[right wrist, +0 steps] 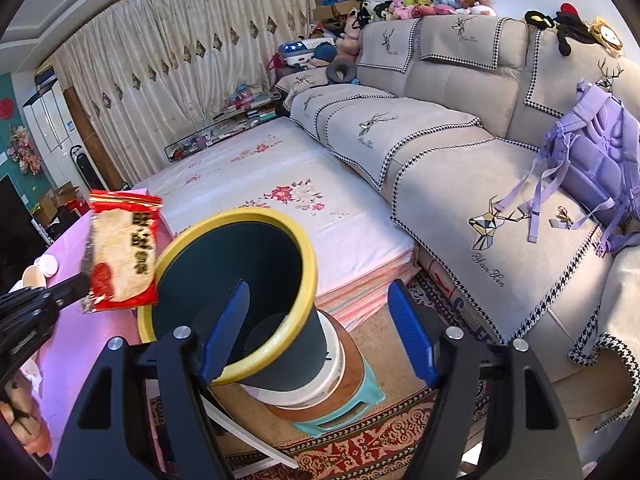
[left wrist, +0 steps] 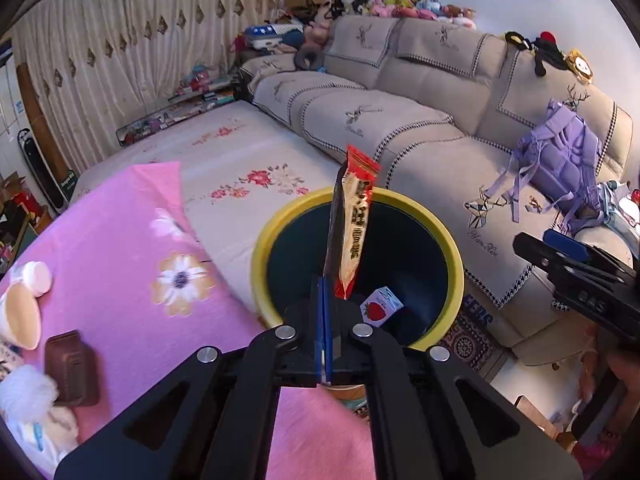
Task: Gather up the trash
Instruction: 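Grasp the red snack bag with the left gripper and drop it into the bin, then grasp the white tissue beside the bowl with the right gripper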
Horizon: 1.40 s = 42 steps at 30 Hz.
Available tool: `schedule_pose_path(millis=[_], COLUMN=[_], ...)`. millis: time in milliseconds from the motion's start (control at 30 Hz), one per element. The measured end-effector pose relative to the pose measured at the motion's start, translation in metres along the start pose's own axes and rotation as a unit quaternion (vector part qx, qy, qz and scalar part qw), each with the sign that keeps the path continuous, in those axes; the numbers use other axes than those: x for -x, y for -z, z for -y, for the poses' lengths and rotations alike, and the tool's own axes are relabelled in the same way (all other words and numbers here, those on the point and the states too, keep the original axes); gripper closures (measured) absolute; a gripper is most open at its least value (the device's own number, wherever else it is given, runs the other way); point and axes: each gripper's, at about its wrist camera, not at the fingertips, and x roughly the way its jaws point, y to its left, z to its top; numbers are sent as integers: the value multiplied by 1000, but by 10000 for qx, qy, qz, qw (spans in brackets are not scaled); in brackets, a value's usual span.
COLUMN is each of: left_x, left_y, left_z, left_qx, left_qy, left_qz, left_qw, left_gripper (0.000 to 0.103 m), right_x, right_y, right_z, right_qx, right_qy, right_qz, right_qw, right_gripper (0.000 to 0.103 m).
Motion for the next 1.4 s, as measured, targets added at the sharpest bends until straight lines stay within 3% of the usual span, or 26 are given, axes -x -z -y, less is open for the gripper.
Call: schedule_pose_path(millis=[133, 200, 233, 333, 467, 600, 700, 900, 1033, 1200, 1400], left_x=[-30, -35, -35, -21, 36, 100, 150, 227, 257, 287, 296], left_y=[-7, -5, -5, -1, 15, 43, 73, 142, 182, 224, 246], left_z=[6, 6, 5, 4, -7, -30, -57, -105, -128, -164, -180], left_qx=[-11, 8, 22, 29, 199, 507, 824, 1283, 1594, 2095, 2219], left_qy=[-69, -101, -134, -241, -410, -607, -958, -2029, -2649, -2943, -2926], left_qz=[-217, -244, -242, -113, 375, 821, 1123, 1352, 1340, 1457, 1535], left_qw=[9997, 9997, 9996, 9996, 9983, 9935, 9856, 9613, 9415, 9210, 9174], left_gripper=[95, 74, 71, 68, 41, 25, 17, 10, 10, 9, 9], right_x=[-2, -3, -4, -3, -3, -2, 2, 14, 21, 40, 33], right_y=[2, 3, 4, 6, 10, 14, 18, 36, 61, 87, 108], right_z=[8, 10, 11, 9, 1, -20, -45, -119, -187, -262, -333], right_qx=[-45, -70, -82, -98, -60, 125, 331, 964, 1578, 2259, 2674], right_qy=[37, 43, 39, 18, -85, -280, -498, -1176, -1873, -2562, -2913], right_qz=[-53, -70, -82, -101, -147, -200, -206, -332, -587, -684, -1022], right_qw=[10000, 9999, 9999, 9999, 9998, 9993, 9980, 9878, 9678, 9374, 9128], right_gripper=[35, 35, 35, 35, 35, 35, 35, 35, 35, 35, 35])
